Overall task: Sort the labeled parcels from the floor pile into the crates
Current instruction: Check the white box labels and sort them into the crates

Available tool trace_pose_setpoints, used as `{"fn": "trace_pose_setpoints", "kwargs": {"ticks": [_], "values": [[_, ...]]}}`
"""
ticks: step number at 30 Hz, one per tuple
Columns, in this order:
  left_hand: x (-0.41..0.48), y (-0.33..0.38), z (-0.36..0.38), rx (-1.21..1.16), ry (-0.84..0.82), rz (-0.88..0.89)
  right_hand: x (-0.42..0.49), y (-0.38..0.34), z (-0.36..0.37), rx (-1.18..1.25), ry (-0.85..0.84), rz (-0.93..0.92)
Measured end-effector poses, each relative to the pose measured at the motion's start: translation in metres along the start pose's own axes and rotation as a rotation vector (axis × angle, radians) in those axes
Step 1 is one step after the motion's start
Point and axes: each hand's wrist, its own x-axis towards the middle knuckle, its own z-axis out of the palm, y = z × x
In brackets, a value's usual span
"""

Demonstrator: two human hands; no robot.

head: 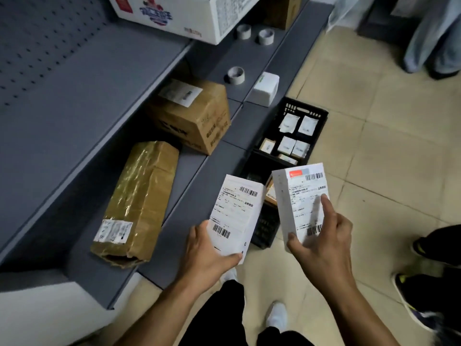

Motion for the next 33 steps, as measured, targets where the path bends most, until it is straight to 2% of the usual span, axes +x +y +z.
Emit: {"fn": "trace_pose_setpoints", "kwargs": {"ticks": [8, 14, 18, 24, 30, 33], "values": [[0.126, -0.023, 0.059, 0.212, -0.145, 0.042, 0.074, 0.062, 0.073, 0.033, 0.071, 0.117], [0.213, -0.049, 0.149, 0.224, -0.130, -0.014, 0.137, 0.139, 0.152, 0.082, -0.099, 0.243], [0.260, -0.074, 0.247, 0.192, -0.122, -0.094, 0.193, 0.197, 0.196, 0.097, -0.147, 0.203], [0.312, -0.099, 0.376, 0.297, -0.145, -0.146, 0.270, 0.273, 0.218, 0.170, -0.083, 0.219], [0.343, -0.123, 0.451, 0.456, -0.209, -0.186, 0.302, 0.304, 0.239, 0.240, -0.087, 0.193], [0.350, -0.128, 0.473, 0.436, -0.268, -0.263, 0.309, 0.313, 0.245, 0.288, -0.100, 0.199]]}}
